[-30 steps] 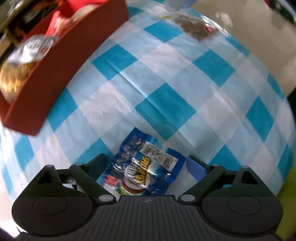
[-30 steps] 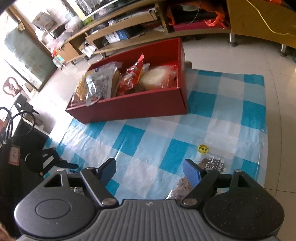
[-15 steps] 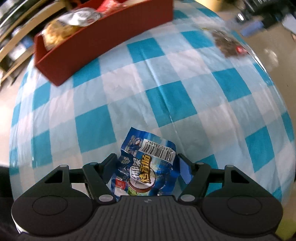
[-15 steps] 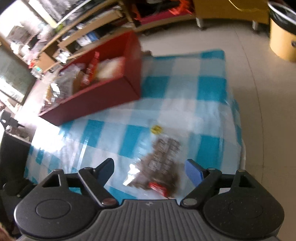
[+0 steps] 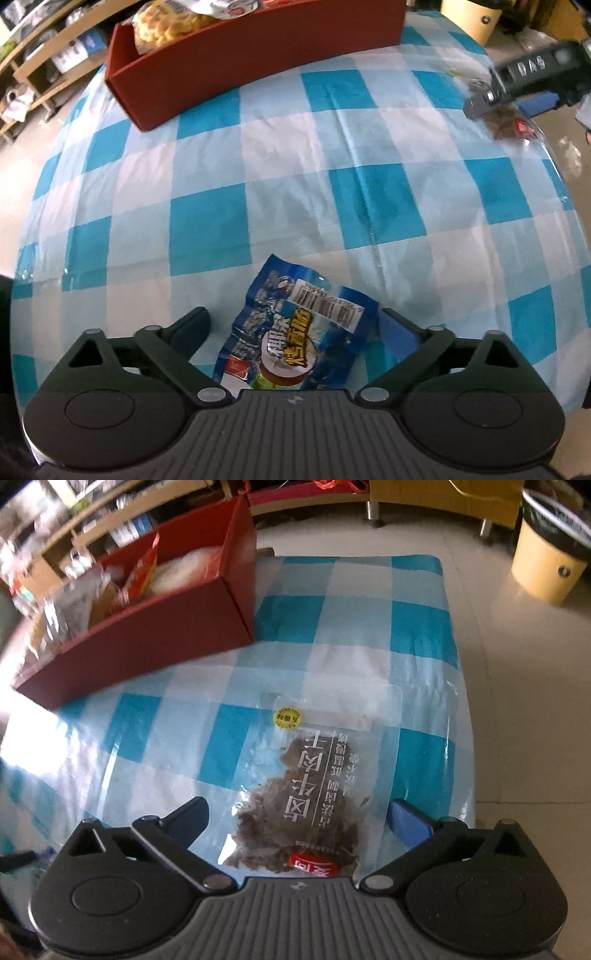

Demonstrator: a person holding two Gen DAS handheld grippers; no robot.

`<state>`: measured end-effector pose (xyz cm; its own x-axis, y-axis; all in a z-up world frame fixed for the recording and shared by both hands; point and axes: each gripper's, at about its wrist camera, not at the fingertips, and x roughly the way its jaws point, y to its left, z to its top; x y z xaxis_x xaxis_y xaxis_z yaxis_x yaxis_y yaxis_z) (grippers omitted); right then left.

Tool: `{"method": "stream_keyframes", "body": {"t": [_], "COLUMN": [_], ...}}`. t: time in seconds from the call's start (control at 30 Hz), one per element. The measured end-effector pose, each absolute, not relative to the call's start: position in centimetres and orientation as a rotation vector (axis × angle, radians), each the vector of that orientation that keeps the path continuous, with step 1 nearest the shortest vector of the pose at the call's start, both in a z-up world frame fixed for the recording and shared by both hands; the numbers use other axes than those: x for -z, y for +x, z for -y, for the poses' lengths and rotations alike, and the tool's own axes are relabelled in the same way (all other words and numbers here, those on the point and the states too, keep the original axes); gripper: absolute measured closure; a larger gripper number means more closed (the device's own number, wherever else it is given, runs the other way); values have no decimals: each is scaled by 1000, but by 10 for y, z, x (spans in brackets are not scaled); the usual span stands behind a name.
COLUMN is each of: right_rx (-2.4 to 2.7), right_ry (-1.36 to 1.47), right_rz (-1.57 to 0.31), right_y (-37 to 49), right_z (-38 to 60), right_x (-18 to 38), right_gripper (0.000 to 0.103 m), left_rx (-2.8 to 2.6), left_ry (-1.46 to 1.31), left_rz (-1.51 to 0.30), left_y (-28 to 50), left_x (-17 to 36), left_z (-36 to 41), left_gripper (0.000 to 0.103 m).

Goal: Organize snacks
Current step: 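Grasp the clear jerky packet with the right gripper while the left lifts the blue pack, then carry the blue pack and jerky packet in both grippers toward the red box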

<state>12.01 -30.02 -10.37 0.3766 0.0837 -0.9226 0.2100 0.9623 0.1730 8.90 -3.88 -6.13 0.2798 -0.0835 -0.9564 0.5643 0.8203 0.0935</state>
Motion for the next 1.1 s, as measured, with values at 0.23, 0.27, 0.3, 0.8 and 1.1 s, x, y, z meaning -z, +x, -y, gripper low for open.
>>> {"method": "stream_keyframes", "body": {"t": [0.23, 0.27, 0.3, 0.8, 1.1], "right_rx": [94, 94, 93, -60, -109], "right_ry": [148, 147, 150, 203, 225], "right_rz": [-1203, -1196, -1191, -1035, -975], "right_y": [116, 112, 107, 77, 94], "right_z": [282, 281, 281, 239, 224], "right_x": [107, 106, 104, 50, 32], "right_gripper": [4, 8, 9, 16, 15], "left_rx": [460, 467, 475, 552, 512], "left_ry": [451, 457, 461, 511, 414], "left_rz": [-1258, -1256, -1251, -1191, -1142], "left_y": [92, 90, 89, 73, 89], "left_x": [63, 63, 63, 50, 30], "left_z": [29, 29, 28, 39, 46], "left_gripper": [0, 0, 1, 23, 23]}}
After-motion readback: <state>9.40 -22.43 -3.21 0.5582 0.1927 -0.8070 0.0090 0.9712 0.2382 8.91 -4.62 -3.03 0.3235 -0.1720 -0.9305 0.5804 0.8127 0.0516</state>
